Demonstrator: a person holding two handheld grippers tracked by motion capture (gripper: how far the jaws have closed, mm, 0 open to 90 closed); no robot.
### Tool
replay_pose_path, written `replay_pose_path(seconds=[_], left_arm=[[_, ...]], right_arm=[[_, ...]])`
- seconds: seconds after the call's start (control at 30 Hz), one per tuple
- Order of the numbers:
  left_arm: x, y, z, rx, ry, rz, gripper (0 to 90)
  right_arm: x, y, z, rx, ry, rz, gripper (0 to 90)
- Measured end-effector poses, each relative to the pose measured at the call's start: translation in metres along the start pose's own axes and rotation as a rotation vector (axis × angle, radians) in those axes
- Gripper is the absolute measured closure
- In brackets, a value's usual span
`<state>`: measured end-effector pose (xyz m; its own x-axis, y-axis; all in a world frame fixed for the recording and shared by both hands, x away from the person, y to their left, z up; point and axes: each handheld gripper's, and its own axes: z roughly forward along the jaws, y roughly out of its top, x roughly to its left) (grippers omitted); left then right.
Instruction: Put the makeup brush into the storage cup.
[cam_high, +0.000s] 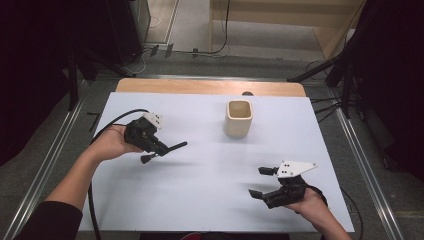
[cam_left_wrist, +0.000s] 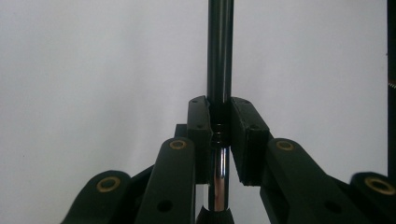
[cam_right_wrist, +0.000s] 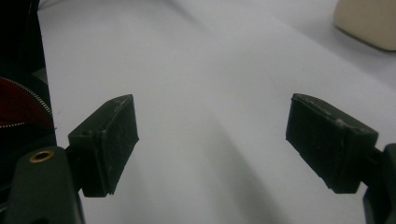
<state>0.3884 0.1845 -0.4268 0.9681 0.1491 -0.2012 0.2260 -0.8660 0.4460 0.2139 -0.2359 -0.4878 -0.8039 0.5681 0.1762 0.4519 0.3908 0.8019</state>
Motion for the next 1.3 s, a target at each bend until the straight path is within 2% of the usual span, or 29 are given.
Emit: replay_pose_path(seconds=[0.2,0.3,0.33,0.37,0.53,0.63,0.77,0.87,1.17,1.3], left_arm=[[-0.012,0.002,0.001,0.007,0.024,-0.017,79.3],[-0.016,0.002,0.001,0.004,0.021,-0.028,79.3],[-0.020,0.002,0.002,-0.017,0.008,-0.023,79.2],[-0.022,0.002,0.003,-0.014,0.005,-0.016,79.2],[-0.030,0.004,0.003,-0.016,0.020,-0.023,79.3],[-0.034,0.004,0.004,-0.022,0.031,-0.032,79.2],[-0.037,0.005,0.006,-0.020,0.029,-0.029,79.3],[-0.041,0.006,0.009,-0.026,0.024,-0.019,79.3],[-0.047,0.013,0.012,-0.019,0.022,-0.027,79.4],[-0.054,0.016,0.016,-0.049,0.013,0.003,79.3]], right_arm=[[0.000,0.000,0.000,-0.011,0.009,0.006,17.9],[0.000,0.000,0.000,-0.014,0.011,0.004,17.9],[0.000,0.000,0.000,-0.013,0.012,0.004,17.9],[-0.001,0.001,0.000,-0.015,0.011,0.000,17.9],[-0.005,0.003,0.003,-0.027,0.010,0.004,17.0],[-0.007,0.006,0.002,-0.049,0.027,0.010,16.5],[-0.009,0.012,0.005,-0.038,0.042,0.008,16.7],[-0.010,0.017,0.008,-0.026,0.087,0.015,17.2],[-0.016,0.028,0.017,-0.017,0.121,0.004,22.8],[-0.015,0.034,0.018,-0.018,0.129,-0.018,23.9]])
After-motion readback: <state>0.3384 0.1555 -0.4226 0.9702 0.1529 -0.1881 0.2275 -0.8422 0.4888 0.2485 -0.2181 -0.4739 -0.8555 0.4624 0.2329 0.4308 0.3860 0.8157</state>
